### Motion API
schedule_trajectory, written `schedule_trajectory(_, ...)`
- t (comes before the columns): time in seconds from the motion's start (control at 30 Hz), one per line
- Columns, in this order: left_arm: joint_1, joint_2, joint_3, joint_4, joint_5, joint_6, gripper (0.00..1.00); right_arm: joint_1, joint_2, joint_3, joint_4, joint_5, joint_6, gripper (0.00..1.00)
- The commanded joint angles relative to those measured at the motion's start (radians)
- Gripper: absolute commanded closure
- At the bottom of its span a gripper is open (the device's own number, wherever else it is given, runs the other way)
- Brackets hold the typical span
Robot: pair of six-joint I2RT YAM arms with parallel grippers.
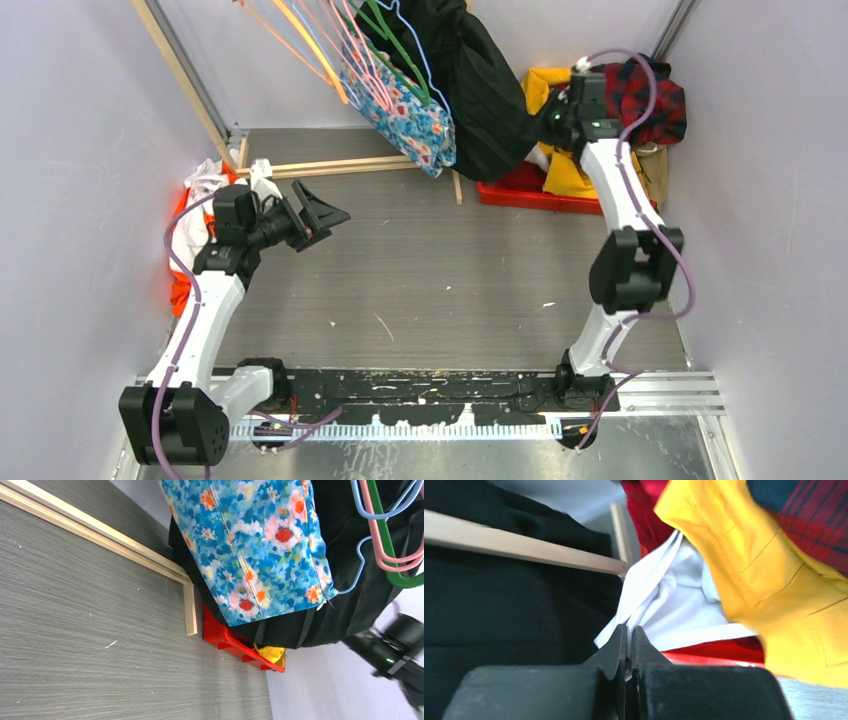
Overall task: Place the skirt on the hanger
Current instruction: Pick up the skirt from the bin.
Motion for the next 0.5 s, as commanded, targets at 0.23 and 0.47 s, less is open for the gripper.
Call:
schedule_trajectory(0.23, -0.002, -0.076, 0.036, -0.02, 0.013, 0.012, 0.11, 0.003, -0.47, 0.014, -0.049, -0.059, -0.013, 0.99)
schedule_trajectory(0.47, -0.002, -0.119, 0.025, -0.035, 0.016, 0.005, 0.11, 0.005, -0.723, 0.039, -0.161, -0.085, -0.022, 0.99)
